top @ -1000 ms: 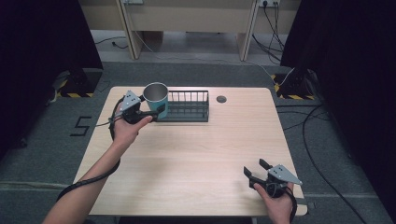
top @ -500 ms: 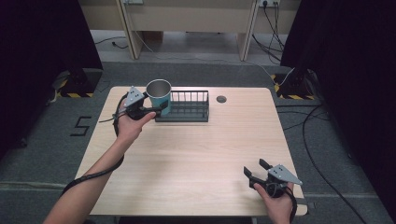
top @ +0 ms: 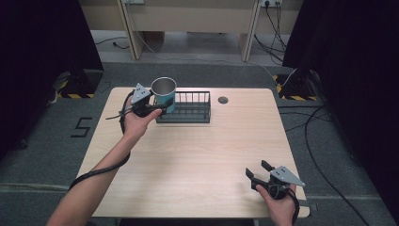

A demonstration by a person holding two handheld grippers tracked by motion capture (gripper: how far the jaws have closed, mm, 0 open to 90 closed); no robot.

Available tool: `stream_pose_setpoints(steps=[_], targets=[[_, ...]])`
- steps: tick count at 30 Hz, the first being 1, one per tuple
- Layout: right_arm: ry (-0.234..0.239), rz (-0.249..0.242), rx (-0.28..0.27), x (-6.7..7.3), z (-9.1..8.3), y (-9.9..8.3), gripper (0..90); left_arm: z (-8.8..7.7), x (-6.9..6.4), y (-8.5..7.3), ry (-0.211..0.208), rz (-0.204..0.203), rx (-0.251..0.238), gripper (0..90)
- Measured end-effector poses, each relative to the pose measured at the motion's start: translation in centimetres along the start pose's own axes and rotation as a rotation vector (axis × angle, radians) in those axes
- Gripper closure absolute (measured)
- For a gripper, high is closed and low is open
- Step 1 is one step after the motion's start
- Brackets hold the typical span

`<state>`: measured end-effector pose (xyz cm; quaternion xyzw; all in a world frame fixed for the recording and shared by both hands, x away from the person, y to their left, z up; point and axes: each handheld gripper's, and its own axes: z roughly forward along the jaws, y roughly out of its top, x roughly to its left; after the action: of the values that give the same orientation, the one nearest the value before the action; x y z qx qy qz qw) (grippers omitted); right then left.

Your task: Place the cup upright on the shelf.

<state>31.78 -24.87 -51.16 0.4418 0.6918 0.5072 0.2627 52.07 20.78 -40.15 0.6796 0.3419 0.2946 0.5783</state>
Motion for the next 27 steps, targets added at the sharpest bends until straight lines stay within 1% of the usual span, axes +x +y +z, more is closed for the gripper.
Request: stream_pose_setpoints(steps=[2,8,15,27], targets=[[0.001,0.001,0.0,0.0,0.0,0.0,26.0,0.2,0.1,0.1,0.002,-0.004,-0.001,16.3],[0.0,0.001,0.0,0.0,0.0,0.0,25.9,0.8,0.2,0.3,0.008,0.001,0.007,16.3],[0.0,0.001,-0.002,0.0,0.0,0.0,26.0,1.7,0.3,0.6,0.013,-0.008,0.002,16.3],[0.002,0.002,-0.003,0.0,0.0,0.0,25.9,2.9,0.5,0.8,0.034,-0.018,0.004,16.3]])
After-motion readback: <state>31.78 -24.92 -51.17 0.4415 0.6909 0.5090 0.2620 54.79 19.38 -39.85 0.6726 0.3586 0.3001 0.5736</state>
